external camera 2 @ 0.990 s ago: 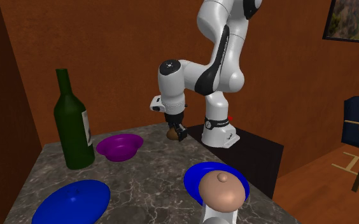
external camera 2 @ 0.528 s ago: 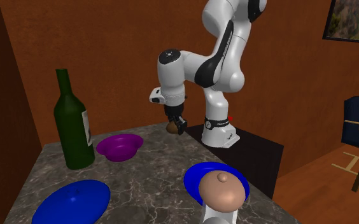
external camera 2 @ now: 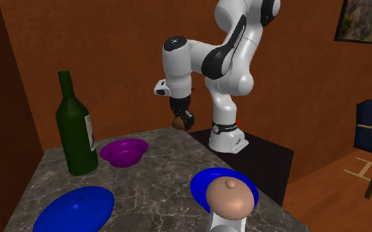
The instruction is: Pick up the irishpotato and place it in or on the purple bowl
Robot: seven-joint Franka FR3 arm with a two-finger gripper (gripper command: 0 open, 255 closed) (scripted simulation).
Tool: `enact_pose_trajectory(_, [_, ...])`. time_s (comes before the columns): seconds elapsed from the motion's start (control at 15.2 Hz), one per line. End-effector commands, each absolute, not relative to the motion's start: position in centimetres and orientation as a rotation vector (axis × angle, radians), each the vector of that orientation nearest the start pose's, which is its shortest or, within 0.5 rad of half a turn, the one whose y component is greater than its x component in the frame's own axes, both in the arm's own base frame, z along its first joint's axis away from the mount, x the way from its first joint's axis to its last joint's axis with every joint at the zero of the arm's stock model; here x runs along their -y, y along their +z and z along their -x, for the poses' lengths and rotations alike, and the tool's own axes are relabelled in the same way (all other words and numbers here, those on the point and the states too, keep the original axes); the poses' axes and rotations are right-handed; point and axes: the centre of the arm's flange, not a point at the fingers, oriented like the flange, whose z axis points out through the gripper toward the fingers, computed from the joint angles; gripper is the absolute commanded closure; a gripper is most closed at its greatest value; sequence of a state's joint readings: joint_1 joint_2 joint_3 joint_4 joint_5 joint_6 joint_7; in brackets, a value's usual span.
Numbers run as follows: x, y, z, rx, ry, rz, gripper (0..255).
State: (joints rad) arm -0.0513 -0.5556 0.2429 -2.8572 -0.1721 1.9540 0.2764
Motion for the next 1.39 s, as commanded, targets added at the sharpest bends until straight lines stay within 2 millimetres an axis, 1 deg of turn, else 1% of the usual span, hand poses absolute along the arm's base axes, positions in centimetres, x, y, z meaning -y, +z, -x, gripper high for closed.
enact_pose_trajectory(0.0, [-3.2, 32.9, -28.9, -0.085, 0.525, 3.444, 255])
enact_pose_trajectory(0.46, [-3.2, 36.6, -28.9, -0.085, 0.525, 3.444, 255])
enact_pose_trajectory(0.53, [-3.2, 36.6, -28.9, -0.085, 0.525, 3.444, 255])
enact_pose_trajectory(1.32, [-1.1, 36.7, -44.6, -0.085, 0.525, 3.444, 255])
